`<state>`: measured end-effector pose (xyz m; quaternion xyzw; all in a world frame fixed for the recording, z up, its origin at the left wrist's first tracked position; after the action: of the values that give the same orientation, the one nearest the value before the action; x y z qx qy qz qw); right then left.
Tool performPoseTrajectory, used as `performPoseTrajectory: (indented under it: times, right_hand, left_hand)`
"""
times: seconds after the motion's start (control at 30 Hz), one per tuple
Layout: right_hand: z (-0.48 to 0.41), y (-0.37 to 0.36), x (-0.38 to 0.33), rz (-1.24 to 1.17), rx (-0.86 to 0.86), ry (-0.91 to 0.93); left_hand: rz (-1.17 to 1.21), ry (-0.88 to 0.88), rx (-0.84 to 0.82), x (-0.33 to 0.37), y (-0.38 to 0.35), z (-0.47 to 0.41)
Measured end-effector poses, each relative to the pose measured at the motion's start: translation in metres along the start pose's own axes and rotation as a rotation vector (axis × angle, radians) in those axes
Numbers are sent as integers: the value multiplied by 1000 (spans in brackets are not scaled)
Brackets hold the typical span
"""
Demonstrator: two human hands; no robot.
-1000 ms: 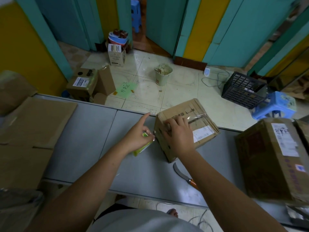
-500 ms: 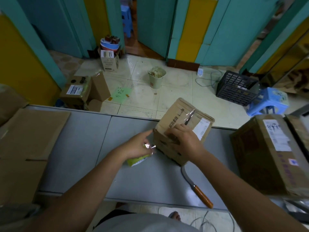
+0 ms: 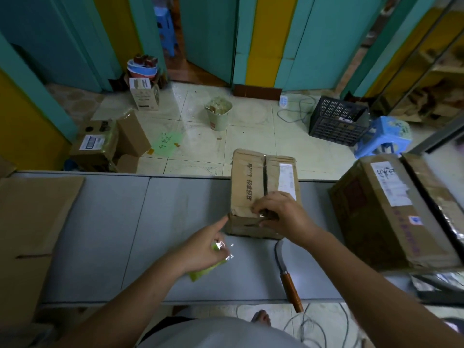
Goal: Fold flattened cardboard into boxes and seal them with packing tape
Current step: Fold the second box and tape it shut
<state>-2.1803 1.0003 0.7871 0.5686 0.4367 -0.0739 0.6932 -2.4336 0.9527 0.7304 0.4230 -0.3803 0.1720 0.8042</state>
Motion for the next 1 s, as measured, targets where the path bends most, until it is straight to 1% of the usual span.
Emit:
performPoseTrajectory:
  times: [0.13,0.27,0.43,0.5,0.6,0.63,0.73,0.87,1.0]
  right_hand:
    - [5,-4,-3,24,27,-16]
    - [10,-8,-11,30,65,-2]
    - [17,-13,-38,-55,287,-2]
    - [14,-17,-55,-204,332,-53]
    - [8,-21,-75,-487,327,-205]
    - [7,-20,-79,-556,329,-227]
    - [11,-15,-84,-698,385,-196]
    - [18,-13,-82,-612,507,-155]
    - [18,-9,-80,-529,538,-129]
  left_hand:
    - [5,70,12,-3,3,5]
    - [-10,44,99,3,25,13]
    - [9,-78,190,30,49,20]
    - [19,-133,213,46,51,21]
    - [70,-204,199,69,49,18]
    - [81,-219,194,74,48,17]
    - [56,-238,217,85,46,13]
    - [63,-204,280,92,42,10]
    - [91,-223,351,97,35,9]
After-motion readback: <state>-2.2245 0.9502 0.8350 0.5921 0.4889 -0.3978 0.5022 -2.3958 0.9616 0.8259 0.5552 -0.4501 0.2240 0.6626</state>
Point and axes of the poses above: each hand's wrist, its own z-axis away from the middle knuckle, its own y-axis out of the back of the hand, x = y × z, the point moved 2 cm from there along -z, towards the middle knuckle, and after that the axes turned 15 degrees about -z, right-handed, at the moved point
